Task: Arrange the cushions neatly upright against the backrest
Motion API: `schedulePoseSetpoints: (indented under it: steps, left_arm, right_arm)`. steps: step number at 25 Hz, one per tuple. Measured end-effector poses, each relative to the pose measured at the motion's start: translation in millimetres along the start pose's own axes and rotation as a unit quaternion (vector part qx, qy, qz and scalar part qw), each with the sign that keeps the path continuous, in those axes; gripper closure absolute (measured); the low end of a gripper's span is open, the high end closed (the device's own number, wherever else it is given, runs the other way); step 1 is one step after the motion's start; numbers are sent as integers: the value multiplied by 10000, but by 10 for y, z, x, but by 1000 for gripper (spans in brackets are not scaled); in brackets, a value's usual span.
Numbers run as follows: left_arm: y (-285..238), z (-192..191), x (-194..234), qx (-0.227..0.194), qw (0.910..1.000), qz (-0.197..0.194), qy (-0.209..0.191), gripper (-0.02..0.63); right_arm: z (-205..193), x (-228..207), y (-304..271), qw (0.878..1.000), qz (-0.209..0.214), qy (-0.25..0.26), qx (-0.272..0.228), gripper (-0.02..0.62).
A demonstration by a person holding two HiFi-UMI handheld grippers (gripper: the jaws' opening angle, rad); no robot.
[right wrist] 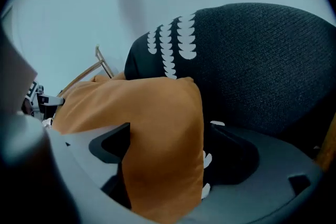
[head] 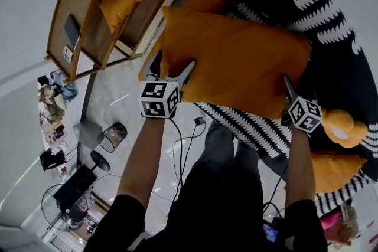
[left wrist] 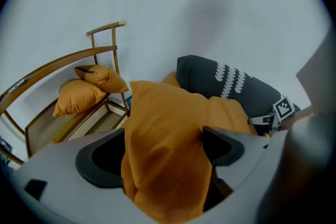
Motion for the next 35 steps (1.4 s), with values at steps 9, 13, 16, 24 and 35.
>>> schedulePoseSetpoints:
  steps: [9,13,16,24,35]
  left_arm:
    - [-265,-202,273,575,9979,-266,120,101]
    - [-274,-241,251,655,9970,-315,267,103]
    - [-279,-263,221,592,9973,-295,305,104]
    - [-96,-68,-196,594,9965,-485,327,339]
    - [263,699,-803,-196,9881,-1494,-318,360]
  right_arm:
    - [-189,76,-369,9980,278,-78,561,98]
    - [-232,71,-427,9968,369,-179,686,98]
    - [-294,89,-536,9939,499,-628,760,100]
    - [-90,195,-154,9936,454,-748,710,353]
    - [313,243,1378,9895,-438,-1249,-574,400]
Point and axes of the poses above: the fingertips, and each gripper's own axes: y backward along the fingers, x to its left, z out of its top, the point moved 6 cm from there along y, backward along the fingers, and after that the axes turned 9 degrees about -x, right-handed, at the moved point
